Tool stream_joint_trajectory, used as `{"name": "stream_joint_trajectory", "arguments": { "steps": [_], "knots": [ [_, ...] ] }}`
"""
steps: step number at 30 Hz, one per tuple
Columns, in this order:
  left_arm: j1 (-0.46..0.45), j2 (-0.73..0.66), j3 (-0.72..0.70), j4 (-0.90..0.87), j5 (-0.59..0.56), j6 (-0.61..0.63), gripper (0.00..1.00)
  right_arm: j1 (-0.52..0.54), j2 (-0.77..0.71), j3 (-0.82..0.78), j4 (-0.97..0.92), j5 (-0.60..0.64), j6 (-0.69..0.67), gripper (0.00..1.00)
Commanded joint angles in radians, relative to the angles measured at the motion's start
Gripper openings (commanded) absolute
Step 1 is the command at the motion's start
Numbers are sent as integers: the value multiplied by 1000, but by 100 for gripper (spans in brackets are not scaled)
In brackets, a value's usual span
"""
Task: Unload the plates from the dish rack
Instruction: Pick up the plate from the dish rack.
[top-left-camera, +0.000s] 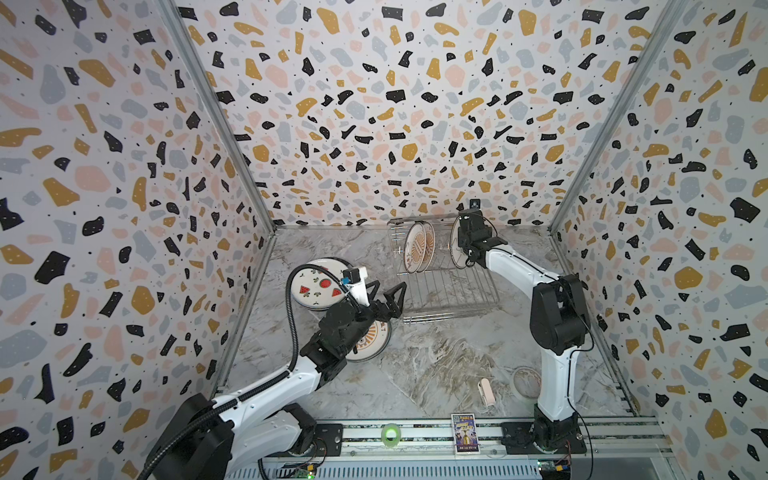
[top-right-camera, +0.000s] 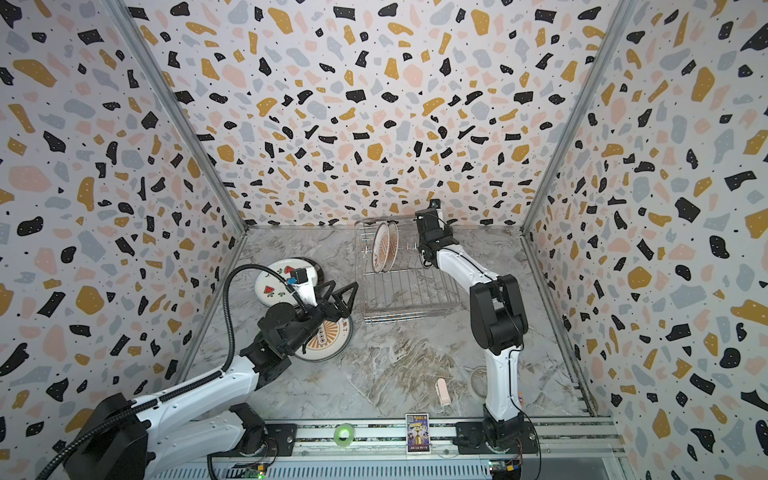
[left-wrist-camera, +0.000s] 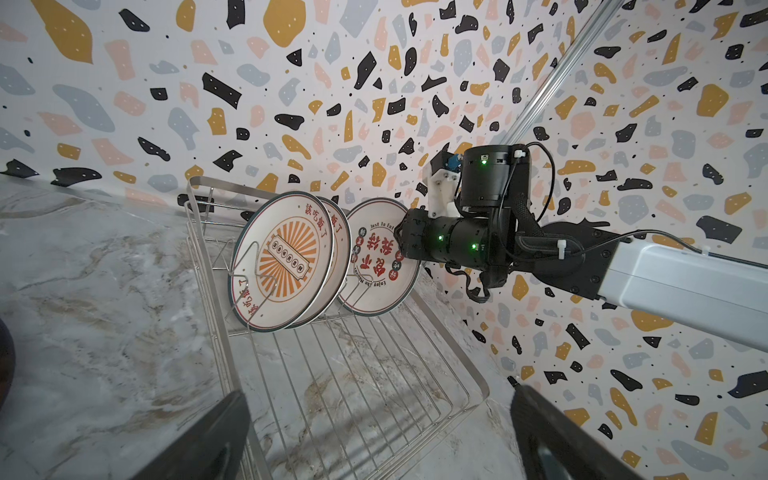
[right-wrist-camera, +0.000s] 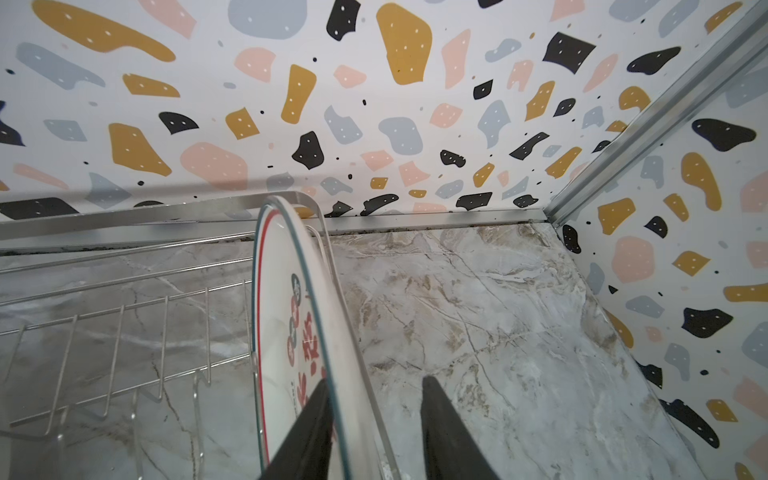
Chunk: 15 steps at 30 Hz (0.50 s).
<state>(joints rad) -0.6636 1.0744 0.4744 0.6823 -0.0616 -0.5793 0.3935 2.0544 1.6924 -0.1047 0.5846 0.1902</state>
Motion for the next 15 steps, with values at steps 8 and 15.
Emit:
{"name": "stream_joint_trajectory", "arguments": {
  "steps": [8,15],
  "knots": [
    [-7,8,11,68,-1,14,100,17,10,48,-9,47,-33,25],
    [-6,10,-8,89,0,6,100,17,18,44,-13,41,-39,20]
  ]
}}
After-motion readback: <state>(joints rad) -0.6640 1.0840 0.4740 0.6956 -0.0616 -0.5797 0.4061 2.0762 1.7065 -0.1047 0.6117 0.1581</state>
